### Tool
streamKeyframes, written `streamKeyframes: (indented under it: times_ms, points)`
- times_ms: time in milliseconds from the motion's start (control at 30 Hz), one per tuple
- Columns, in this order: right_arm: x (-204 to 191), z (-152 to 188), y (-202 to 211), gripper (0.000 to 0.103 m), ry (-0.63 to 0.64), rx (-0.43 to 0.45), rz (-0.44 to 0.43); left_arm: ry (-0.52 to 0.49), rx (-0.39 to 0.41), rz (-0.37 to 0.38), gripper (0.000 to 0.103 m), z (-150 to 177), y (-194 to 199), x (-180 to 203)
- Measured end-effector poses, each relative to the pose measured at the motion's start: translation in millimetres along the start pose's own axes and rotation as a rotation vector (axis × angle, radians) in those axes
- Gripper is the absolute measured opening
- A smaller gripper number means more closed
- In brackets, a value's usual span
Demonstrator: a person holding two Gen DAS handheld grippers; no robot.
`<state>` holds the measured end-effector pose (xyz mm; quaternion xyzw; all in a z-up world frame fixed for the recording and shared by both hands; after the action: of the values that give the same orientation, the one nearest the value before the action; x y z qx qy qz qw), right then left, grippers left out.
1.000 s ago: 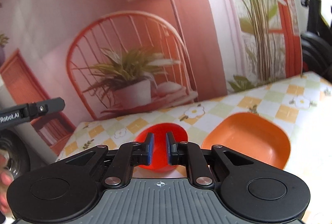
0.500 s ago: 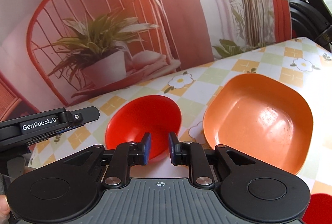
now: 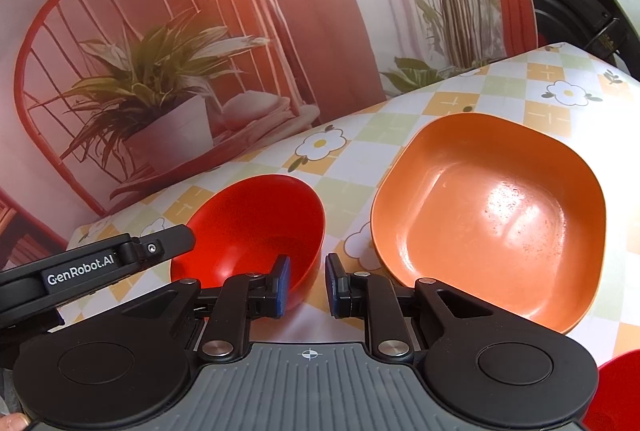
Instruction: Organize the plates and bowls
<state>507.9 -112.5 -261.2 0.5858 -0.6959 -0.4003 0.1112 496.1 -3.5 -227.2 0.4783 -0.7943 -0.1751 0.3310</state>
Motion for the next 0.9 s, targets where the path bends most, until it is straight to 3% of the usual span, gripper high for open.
streamKeyframes:
  times_ms: [233, 333, 433, 567, 900]
  points:
    - [1.2, -0.3, -6.1, 0.020, -0.008, -0.007, 0.002, 0.026, -0.025, -0.012, 0.035, 6.6, -6.8, -3.3]
    - [1.6, -0.6, -9.5, 0.020, -0.024, -0.013, -0.002, 0.027, -0.031, -0.010, 0.021, 9.0, -8.3, -3.6]
    - [3.0, -0.2, -11.4, 0.019, -0.046, -0.022, -0.013, 0.027, -0.030, -0.003, 0.015, 10.7, -8.5, -3.3]
    - [2.5, -0.4, -11.4, 0.015, -0.046, -0.022, -0.028, 0.046, -0.022, 0.010, 0.012, 13.4, -7.1, -3.6]
    - [-9.4, -1.5, 12.7, 0.012, -0.032, 0.011, -0.090, 0.050, 0.031, -0.051, 0.011, 16.4, 27.1, -1.3]
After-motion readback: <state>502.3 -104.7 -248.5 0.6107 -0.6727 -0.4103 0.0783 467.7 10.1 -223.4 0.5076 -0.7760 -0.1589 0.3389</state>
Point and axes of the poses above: each gripper's, at about its wrist camera, not at the fingertips, and y roughly against the way its jaws point, x to its right, z to its underside, the point moved 8 cm from there along -y, roughly the way its jaws point, and after that the axes turned 6 degrees about z, right-handed, at the moved point
